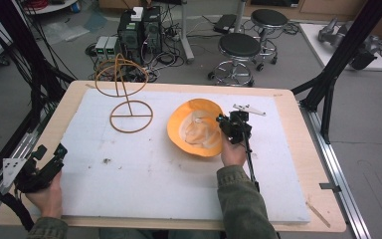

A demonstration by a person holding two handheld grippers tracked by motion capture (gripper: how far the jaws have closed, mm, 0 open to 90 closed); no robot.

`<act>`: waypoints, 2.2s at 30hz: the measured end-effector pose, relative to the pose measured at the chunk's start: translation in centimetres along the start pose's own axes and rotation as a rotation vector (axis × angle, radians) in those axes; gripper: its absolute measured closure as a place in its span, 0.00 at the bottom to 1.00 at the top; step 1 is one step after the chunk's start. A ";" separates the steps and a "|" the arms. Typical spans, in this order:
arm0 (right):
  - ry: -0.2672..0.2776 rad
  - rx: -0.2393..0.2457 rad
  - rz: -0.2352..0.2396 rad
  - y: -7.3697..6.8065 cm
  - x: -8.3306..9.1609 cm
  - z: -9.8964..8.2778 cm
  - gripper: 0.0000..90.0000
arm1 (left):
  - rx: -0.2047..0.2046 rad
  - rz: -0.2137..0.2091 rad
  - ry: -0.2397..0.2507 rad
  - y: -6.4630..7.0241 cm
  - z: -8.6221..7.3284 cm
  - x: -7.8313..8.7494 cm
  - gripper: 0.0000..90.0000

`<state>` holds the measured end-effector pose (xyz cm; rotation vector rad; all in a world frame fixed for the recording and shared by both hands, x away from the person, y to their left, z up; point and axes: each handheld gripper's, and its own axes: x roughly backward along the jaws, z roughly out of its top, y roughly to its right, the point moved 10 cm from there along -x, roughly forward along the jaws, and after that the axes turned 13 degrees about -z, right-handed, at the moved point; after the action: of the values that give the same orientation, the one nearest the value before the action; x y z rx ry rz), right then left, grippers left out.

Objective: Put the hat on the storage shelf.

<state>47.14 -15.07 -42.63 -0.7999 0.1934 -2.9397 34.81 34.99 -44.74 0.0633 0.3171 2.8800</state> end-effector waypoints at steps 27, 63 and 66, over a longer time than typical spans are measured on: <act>0.466 -0.051 0.238 -1.8 4.6 6.1 0.96 | 0.005 -0.026 0.005 0.3 0.0 -0.2 0.38; 0.679 0.162 0.193 -10.3 6.8 16.2 0.95 | 0.011 -0.031 0.023 0.4 0.2 0.0 0.38; 0.688 0.175 0.181 -10.8 6.7 17.1 0.96 | 0.012 -0.034 0.027 0.5 0.3 0.0 0.38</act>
<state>49.57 -6.89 -23.10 0.2573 0.0433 -2.8735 34.71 34.61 -44.40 0.0216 0.3368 2.8473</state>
